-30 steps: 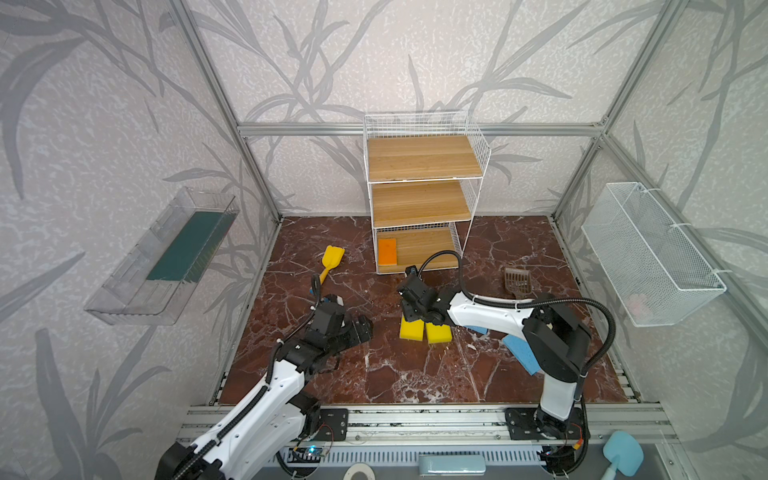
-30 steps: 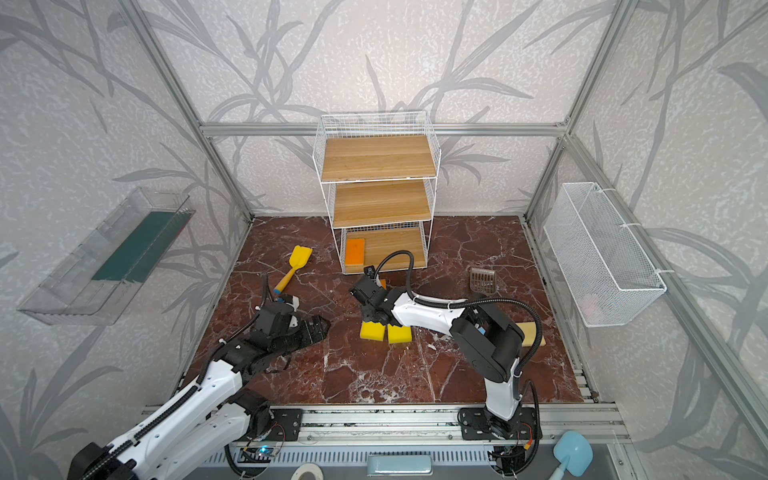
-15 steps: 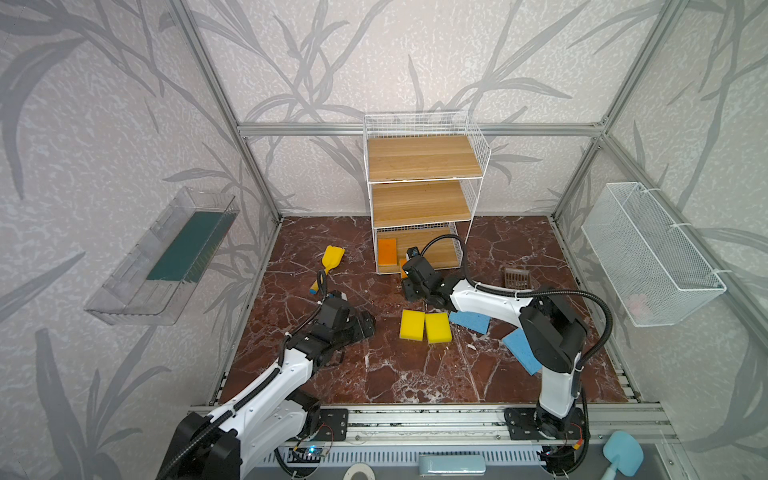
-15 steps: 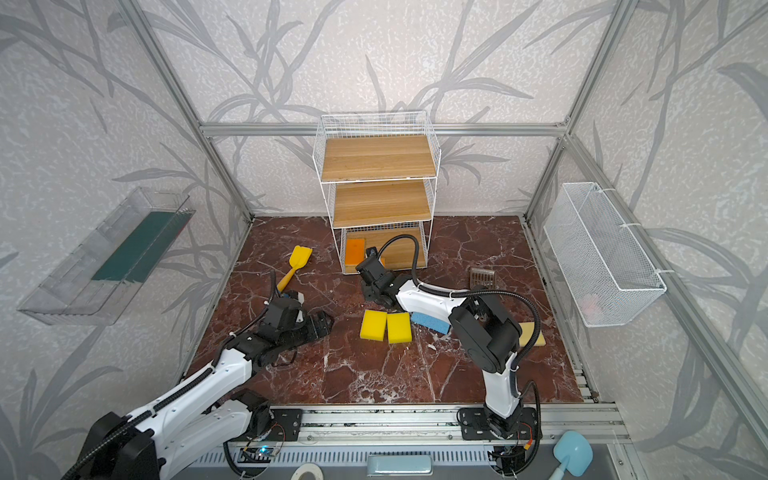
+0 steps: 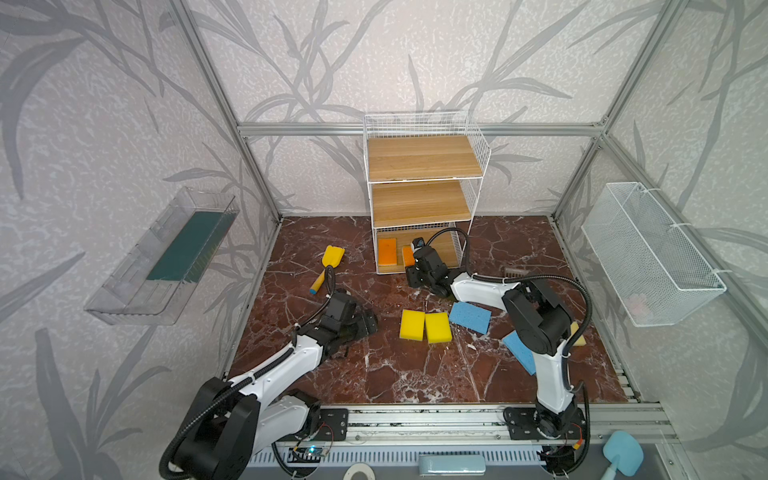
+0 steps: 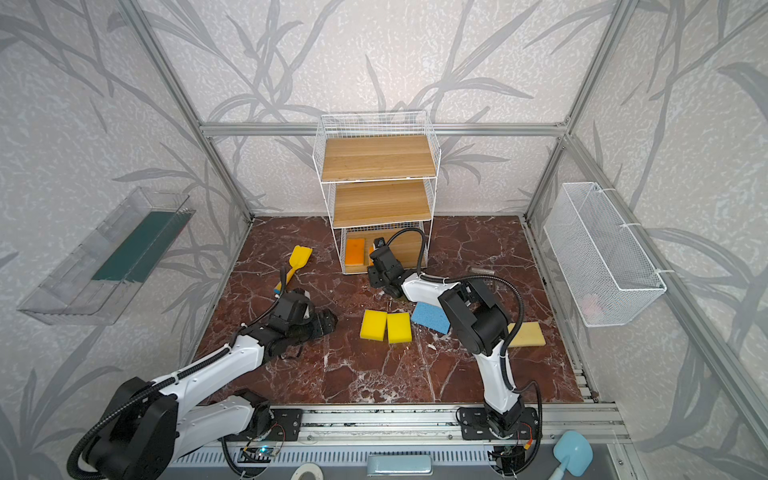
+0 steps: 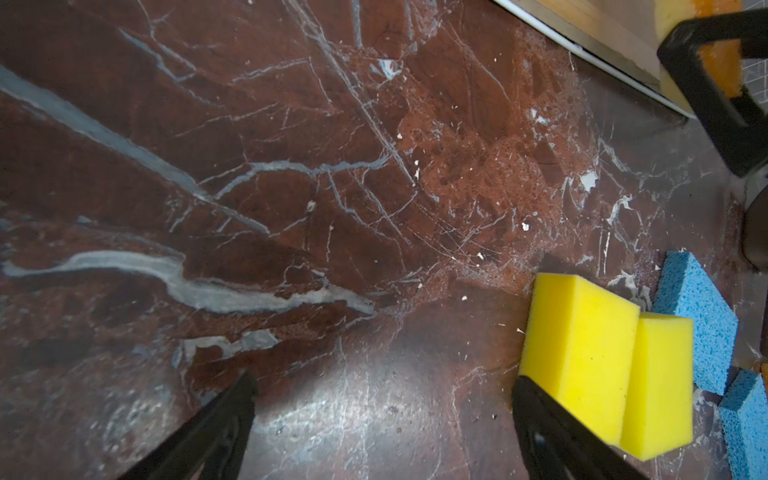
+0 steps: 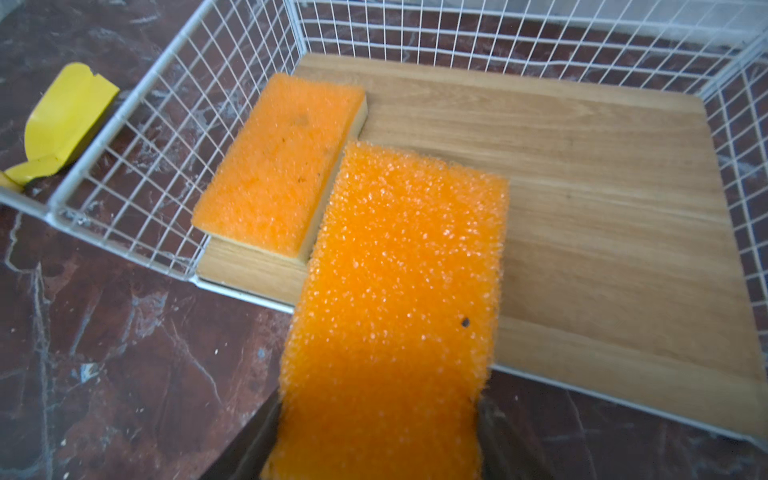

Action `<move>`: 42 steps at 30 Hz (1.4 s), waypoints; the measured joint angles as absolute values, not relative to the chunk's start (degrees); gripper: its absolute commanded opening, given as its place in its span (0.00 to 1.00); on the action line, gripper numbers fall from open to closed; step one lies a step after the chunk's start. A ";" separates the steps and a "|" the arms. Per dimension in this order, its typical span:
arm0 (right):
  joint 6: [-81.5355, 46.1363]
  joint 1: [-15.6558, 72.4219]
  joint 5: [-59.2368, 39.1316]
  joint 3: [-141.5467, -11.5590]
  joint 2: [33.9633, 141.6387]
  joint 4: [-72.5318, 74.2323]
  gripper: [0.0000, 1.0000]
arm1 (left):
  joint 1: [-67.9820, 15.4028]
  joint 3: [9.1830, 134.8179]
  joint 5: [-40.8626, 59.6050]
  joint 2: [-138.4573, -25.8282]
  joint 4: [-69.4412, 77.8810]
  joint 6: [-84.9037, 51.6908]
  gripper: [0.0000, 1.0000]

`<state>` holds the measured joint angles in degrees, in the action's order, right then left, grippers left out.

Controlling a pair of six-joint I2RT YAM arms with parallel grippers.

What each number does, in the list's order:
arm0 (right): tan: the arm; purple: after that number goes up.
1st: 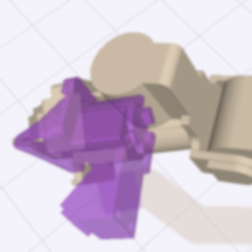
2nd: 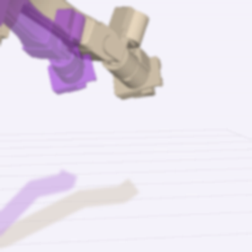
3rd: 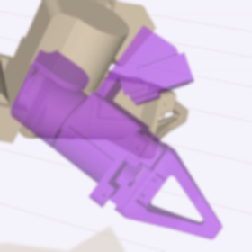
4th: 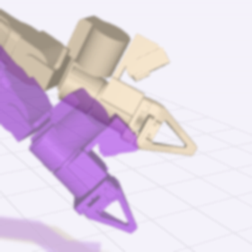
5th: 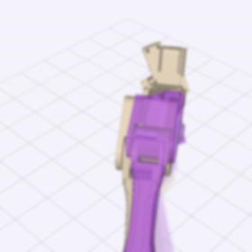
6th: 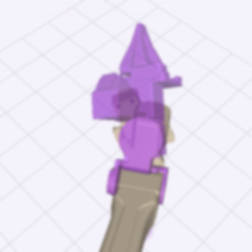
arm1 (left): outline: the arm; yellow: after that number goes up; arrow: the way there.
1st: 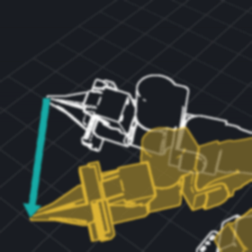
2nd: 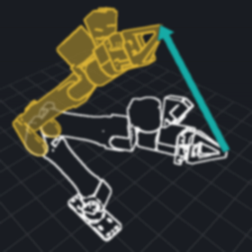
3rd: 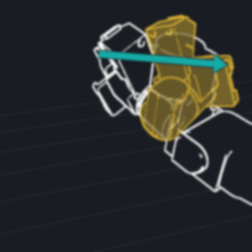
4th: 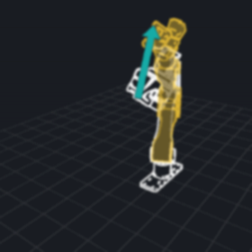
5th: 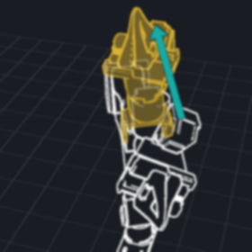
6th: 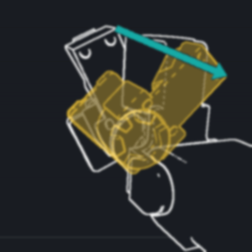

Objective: Place and organize the cleaning sponges onto the shelf
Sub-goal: 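Carry the orange-faced sponge with the right gripper onto the bottom tier beside the first, then open the right gripper and release the sponge on the bottom tier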

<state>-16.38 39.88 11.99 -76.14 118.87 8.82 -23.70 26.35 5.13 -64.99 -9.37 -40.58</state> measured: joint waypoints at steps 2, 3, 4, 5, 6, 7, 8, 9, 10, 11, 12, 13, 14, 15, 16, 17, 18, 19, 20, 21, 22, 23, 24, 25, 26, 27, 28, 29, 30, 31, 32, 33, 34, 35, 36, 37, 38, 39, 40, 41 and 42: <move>-15.92 39.66 11.66 -76.14 120.31 11.29 0.63 | -23.86 26.92 4.71 -65.41 -9.32 -40.45 0.97; -15.70 39.64 11.53 -76.18 121.03 12.23 0.63 | -23.90 27.11 4.54 -65.56 -9.17 -40.42 0.97; -15.53 39.64 11.42 -76.25 121.89 12.93 0.63 | -23.88 27.24 4.43 -65.71 -8.99 -40.32 0.97; -15.33 39.64 11.31 -76.40 122.67 13.50 0.63 | -23.88 27.31 4.32 -65.84 -8.88 -40.18 0.97; -15.11 39.64 11.27 -76.53 123.26 14.04 0.63 | -23.90 27.31 4.25 -65.95 -8.80 -40.07 0.97; -14.90 39.64 11.31 -76.75 123.83 14.55 0.63 | -23.88 27.31 4.16 -66.11 -8.78 -40.03 0.97; -14.76 39.64 11.33 -76.99 124.31 15.18 0.63 | -23.90 27.31 4.10 -66.30 -8.78 -40.01 0.97; -14.66 39.64 11.46 -77.36 124.64 15.31 0.63 | -23.90 27.31 4.08 -66.46 -8.75 -40.01 0.97; -14.61 39.62 11.53 -77.91 124.92 15.38 0.63 | -23.90 27.31 4.05 -66.67 -8.75 -39.99 0.97; -14.61 39.57 11.55 -78.46 125.08 15.42 0.64 | -23.90 27.31 4.05 -66.87 -8.78 -39.99 0.97; -14.66 39.55 11.55 -79.07 125.14 15.40 0.64 | -23.88 27.31 4.03 -66.98 -8.75 -39.99 0.97; -14.76 39.44 11.55 -79.77 125.14 15.40 0.64 | -23.88 27.31 4.01 -67.07 -8.75 -39.97 0.97; -14.94 39.29 11.57 -80.47 125.14 15.42 0.64 | -23.88 27.31 3.99 -67.16 -8.75 -39.97 0.97; -15.03 39.09 11.62 -81.21 125.19 15.40 0.64 | -23.90 27.31 3.95 -67.24 -8.73 -39.94 0.97; -15.16 38.92 11.73 -82.00 125.27 15.27 0.65 | -23.90 27.31 3.92 -67.35 -8.75 -39.88 0.97; -15.27 38.70 11.84 -82.87 125.47 15.16 0.65 | -23.88 27.31 3.92 -67.40 -8.75 -39.83 0.97; -15.40 38.59 11.99 -83.61 125.71 15.07 0.65 | -23.88 27.31 3.90 -67.44 -8.73 -39.81 0.97; -15.51 38.48 12.10 -84.38 126.02 14.83 0.65 | -23.88 27.31 3.90 -67.51 -8.71 -39.75 0.97; -15.64 38.39 12.32 -85.06 126.37 14.63 0.65 | -23.88 27.31 3.90 -67.66 -8.64 -39.66 0.97; -15.84 38.33 12.56 -85.67 126.72 14.20 0.66 | -23.90 27.31 3.90 -67.81 -8.60 -39.64 0.97; -16.14 38.17 12.64 -86.63 127.31 13.37 0.66 | -23.88 27.31 3.90 -68.01 -8.54 -39.62 0.97; -16.36 38.04 12.75 -87.46 127.90 12.82 0.66 | -23.90 27.31 3.92 -68.25 -8.51 -39.62 0.97; -16.60 37.89 12.82 -88.20 128.46 12.10 0.66 | -23.88 27.31 3.92 -68.38 -8.51 -39.62 0.97; -16.95 37.76 12.80 -88.95 129.10 11.40 0.66 | -23.90 27.31 3.92 -68.53 -8.51 -39.64 0.97; -17.21 37.67 12.75 -89.56 129.73 10.59 0.67 | -23.88 27.33 3.95 -68.64 -8.51 -39.64 0.97; -17.39 37.65 12.78 -90.00 130.08 9.85 0.67 | -23.90 27.40 3.95 -68.73 -8.51 -39.64 0.97; -17.61 37.58 12.75 -90.50 130.47 9.02 0.67 | -23.90 27.42 3.95 -68.79 -8.45 -39.64 0.97; -17.80 37.52 12.71 -91.09 130.87 8.05 0.67 | -23.90 27.46 3.95 -68.88 -8.38 -39.64 0.97; -18.02 37.47 12.62 -91.74 131.20 7.27 0.67 | -23.90 27.49 3.95 -68.93 -8.38 -39.64 0.97; -18.24 37.41 12.49 -92.55 131.61 6.50 0.68 | -23.90 27.57 3.95 -68.99 -8.36 -39.64 0.97; -18.46 37.36 12.43 -93.43 131.98 5.58 0.68 | -23.90 27.68 3.95 -69.06 -8.32 -39.64 0.97; -18.65 37.34 12.32 -94.17 132.31 5.04 0.69 | -23.88 27.73 3.95 -69.10 -8.21 -39.64 0.97; -18.85 37.32 12.23 -94.85 132.62 4.45 0.70 | -23.90 27.75 3.97 -69.14 -8.14 -39.64 0.97; -19.03 37.28 11.92 -95.35 132.84 4.14 0.72 | -23.88 27.75 3.95 -69.19 -8.14 -39.64 0.97; -19.11 37.23 11.84 -95.68 132.94 3.77 0.73 | -23.88 27.75 3.97 -69.21 -8.16 -39.64 0.97; -19.29 37.15 11.53 -95.90 132.99 3.36 0.75 | -23.90 27.75 3.97 -69.21 -8.16 -39.64 0.97; -19.53 37.10 11.38 -95.98 133.01 3.07 0.76 | -23.90 27.75 3.97 -69.21 -8.16 -39.64 0.97; -19.59 37.04 11.18 -96.03 133.01 2.79 0.77 | -23.88 27.75 3.97 -69.21 -8.14 -39.64 0.97; -19.66 36.99 10.94 -96.05 133.03 2.59 0.78 | -23.90 27.75 3.97 -69.21 -8.16 -39.64 0.97; -19.68 36.95 10.76 -96.05 133.05 2.24 0.78 | -23.90 27.75 3.97 -69.21 -8.14 -39.64 0.97; -19.73 36.91 10.46 -96.05 133.05 1.91 0.79 | -23.88 27.75 3.97 -69.21 -8.14 -39.64 0.97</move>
<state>-19.73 36.91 10.46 -96.05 133.05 1.91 -23.88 27.75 3.97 -69.21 -8.14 -39.64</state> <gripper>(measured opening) 0.778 0.971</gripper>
